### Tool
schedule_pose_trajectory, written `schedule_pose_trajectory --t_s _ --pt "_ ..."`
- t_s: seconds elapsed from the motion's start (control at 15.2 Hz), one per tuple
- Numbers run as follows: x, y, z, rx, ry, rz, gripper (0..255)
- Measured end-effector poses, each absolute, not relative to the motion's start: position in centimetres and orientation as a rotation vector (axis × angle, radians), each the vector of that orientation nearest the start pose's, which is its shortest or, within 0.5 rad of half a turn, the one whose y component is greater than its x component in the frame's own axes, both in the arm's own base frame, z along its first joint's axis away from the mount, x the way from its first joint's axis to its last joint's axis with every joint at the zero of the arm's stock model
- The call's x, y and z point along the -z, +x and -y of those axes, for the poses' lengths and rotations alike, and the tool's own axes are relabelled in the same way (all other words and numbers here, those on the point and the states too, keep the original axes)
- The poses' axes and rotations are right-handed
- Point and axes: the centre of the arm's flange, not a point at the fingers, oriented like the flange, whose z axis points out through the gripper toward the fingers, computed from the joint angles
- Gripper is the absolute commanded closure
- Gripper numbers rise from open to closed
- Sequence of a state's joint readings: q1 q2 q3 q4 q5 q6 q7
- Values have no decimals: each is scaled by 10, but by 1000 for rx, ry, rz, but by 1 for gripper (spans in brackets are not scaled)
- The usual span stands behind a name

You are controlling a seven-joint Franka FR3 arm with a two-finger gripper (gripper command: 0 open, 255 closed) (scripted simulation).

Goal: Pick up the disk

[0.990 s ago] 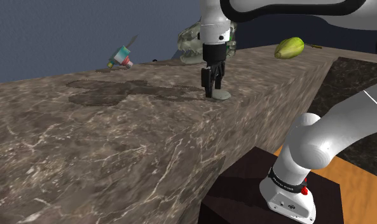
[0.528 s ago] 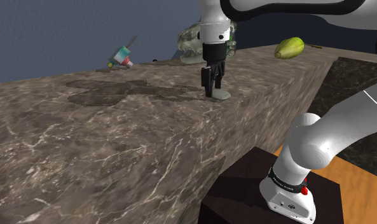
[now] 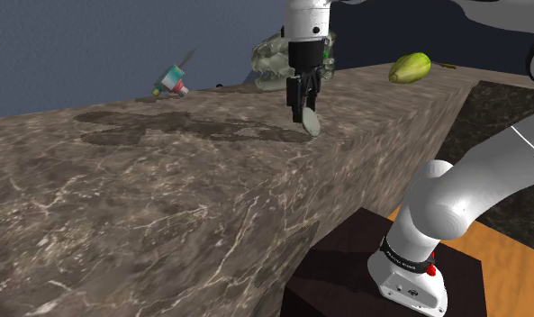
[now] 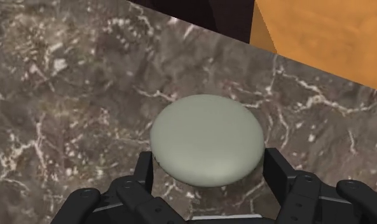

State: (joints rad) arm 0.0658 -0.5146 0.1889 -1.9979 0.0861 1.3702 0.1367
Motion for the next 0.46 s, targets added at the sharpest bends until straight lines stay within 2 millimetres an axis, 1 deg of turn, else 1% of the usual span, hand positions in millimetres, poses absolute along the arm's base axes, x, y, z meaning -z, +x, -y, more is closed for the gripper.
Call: schedule_pose_trajectory --t_s 0.46 --pt "-679 350 -123 -186 -3161 159 255"
